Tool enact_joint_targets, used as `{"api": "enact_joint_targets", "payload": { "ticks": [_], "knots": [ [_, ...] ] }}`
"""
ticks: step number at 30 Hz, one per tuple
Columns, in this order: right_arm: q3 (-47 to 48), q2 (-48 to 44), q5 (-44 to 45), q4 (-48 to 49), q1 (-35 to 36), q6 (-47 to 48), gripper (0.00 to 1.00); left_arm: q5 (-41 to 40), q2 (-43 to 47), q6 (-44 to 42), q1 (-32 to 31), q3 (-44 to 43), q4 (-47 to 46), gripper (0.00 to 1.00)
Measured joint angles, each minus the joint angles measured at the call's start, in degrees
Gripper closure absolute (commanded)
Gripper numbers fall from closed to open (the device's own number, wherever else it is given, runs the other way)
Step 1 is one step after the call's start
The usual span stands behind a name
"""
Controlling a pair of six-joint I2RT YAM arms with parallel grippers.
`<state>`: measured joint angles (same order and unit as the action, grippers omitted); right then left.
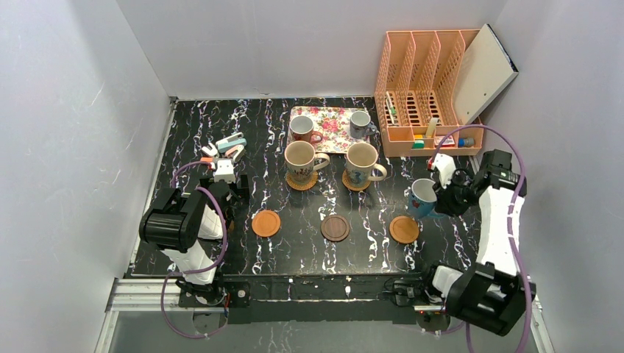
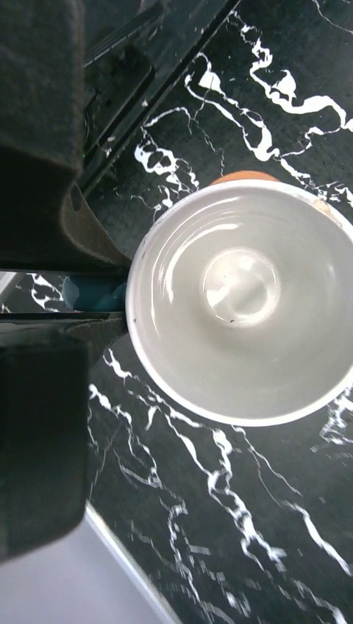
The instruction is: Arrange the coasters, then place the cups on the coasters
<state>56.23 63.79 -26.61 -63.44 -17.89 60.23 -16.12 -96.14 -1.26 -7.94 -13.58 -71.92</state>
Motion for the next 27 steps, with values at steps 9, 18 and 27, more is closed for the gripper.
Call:
{"api": "enact_joint_targets", "payload": {
  "ticks": [9,18,27],
  "knots": [
    [-3.74,-10.60,-6.91,-1.09,-1.97,10.19,0.99,0.00,0.00,0.00,0.00,0.00,0.00,0.02],
    [-9.49,-10.23,-7.23,-2.14,-1.97,14.99,0.99,0.00,0.00,0.00,0.00,0.00,0.00,0.02],
    [-13.22,-11.28,-6.78,-1.62,-1.97,16.15,0.99,0.00,0.00,0.00,0.00,0.00,0.00,0.02]
  ]
}}
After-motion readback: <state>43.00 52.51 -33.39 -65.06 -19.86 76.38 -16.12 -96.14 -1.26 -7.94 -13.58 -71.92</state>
